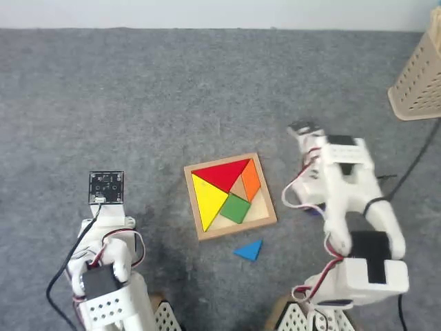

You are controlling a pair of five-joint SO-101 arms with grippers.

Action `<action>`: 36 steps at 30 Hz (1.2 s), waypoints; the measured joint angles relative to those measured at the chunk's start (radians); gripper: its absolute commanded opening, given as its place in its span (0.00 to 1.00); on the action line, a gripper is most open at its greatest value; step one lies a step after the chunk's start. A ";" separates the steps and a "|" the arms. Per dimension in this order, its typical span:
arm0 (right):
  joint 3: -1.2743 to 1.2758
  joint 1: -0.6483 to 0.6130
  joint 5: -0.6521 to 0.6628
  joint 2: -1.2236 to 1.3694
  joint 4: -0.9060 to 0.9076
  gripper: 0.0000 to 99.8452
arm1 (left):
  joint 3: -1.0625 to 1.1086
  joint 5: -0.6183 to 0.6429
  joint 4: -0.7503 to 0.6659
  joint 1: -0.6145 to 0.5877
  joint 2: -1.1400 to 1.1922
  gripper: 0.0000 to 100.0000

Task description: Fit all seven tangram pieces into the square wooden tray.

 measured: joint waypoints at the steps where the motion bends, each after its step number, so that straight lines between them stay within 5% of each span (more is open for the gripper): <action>1: -0.026 0.015 0.000 0.000 0.025 0.12 | 0.000 0.000 0.000 0.000 0.000 0.01; 7: -0.157 0.014 -0.198 0.000 0.140 0.12 | 0.000 0.000 0.000 0.000 0.000 0.01; 14: -0.161 0.003 -0.825 0.044 0.107 0.31 | 0.000 0.000 0.000 0.000 0.000 0.01; 20: -0.176 0.003 -1.160 0.190 0.106 0.32 | 0.000 0.000 0.000 0.000 0.000 0.01; 36: -0.411 0.002 -1.281 0.374 0.114 0.24 | 0.000 0.000 0.000 0.000 0.000 0.01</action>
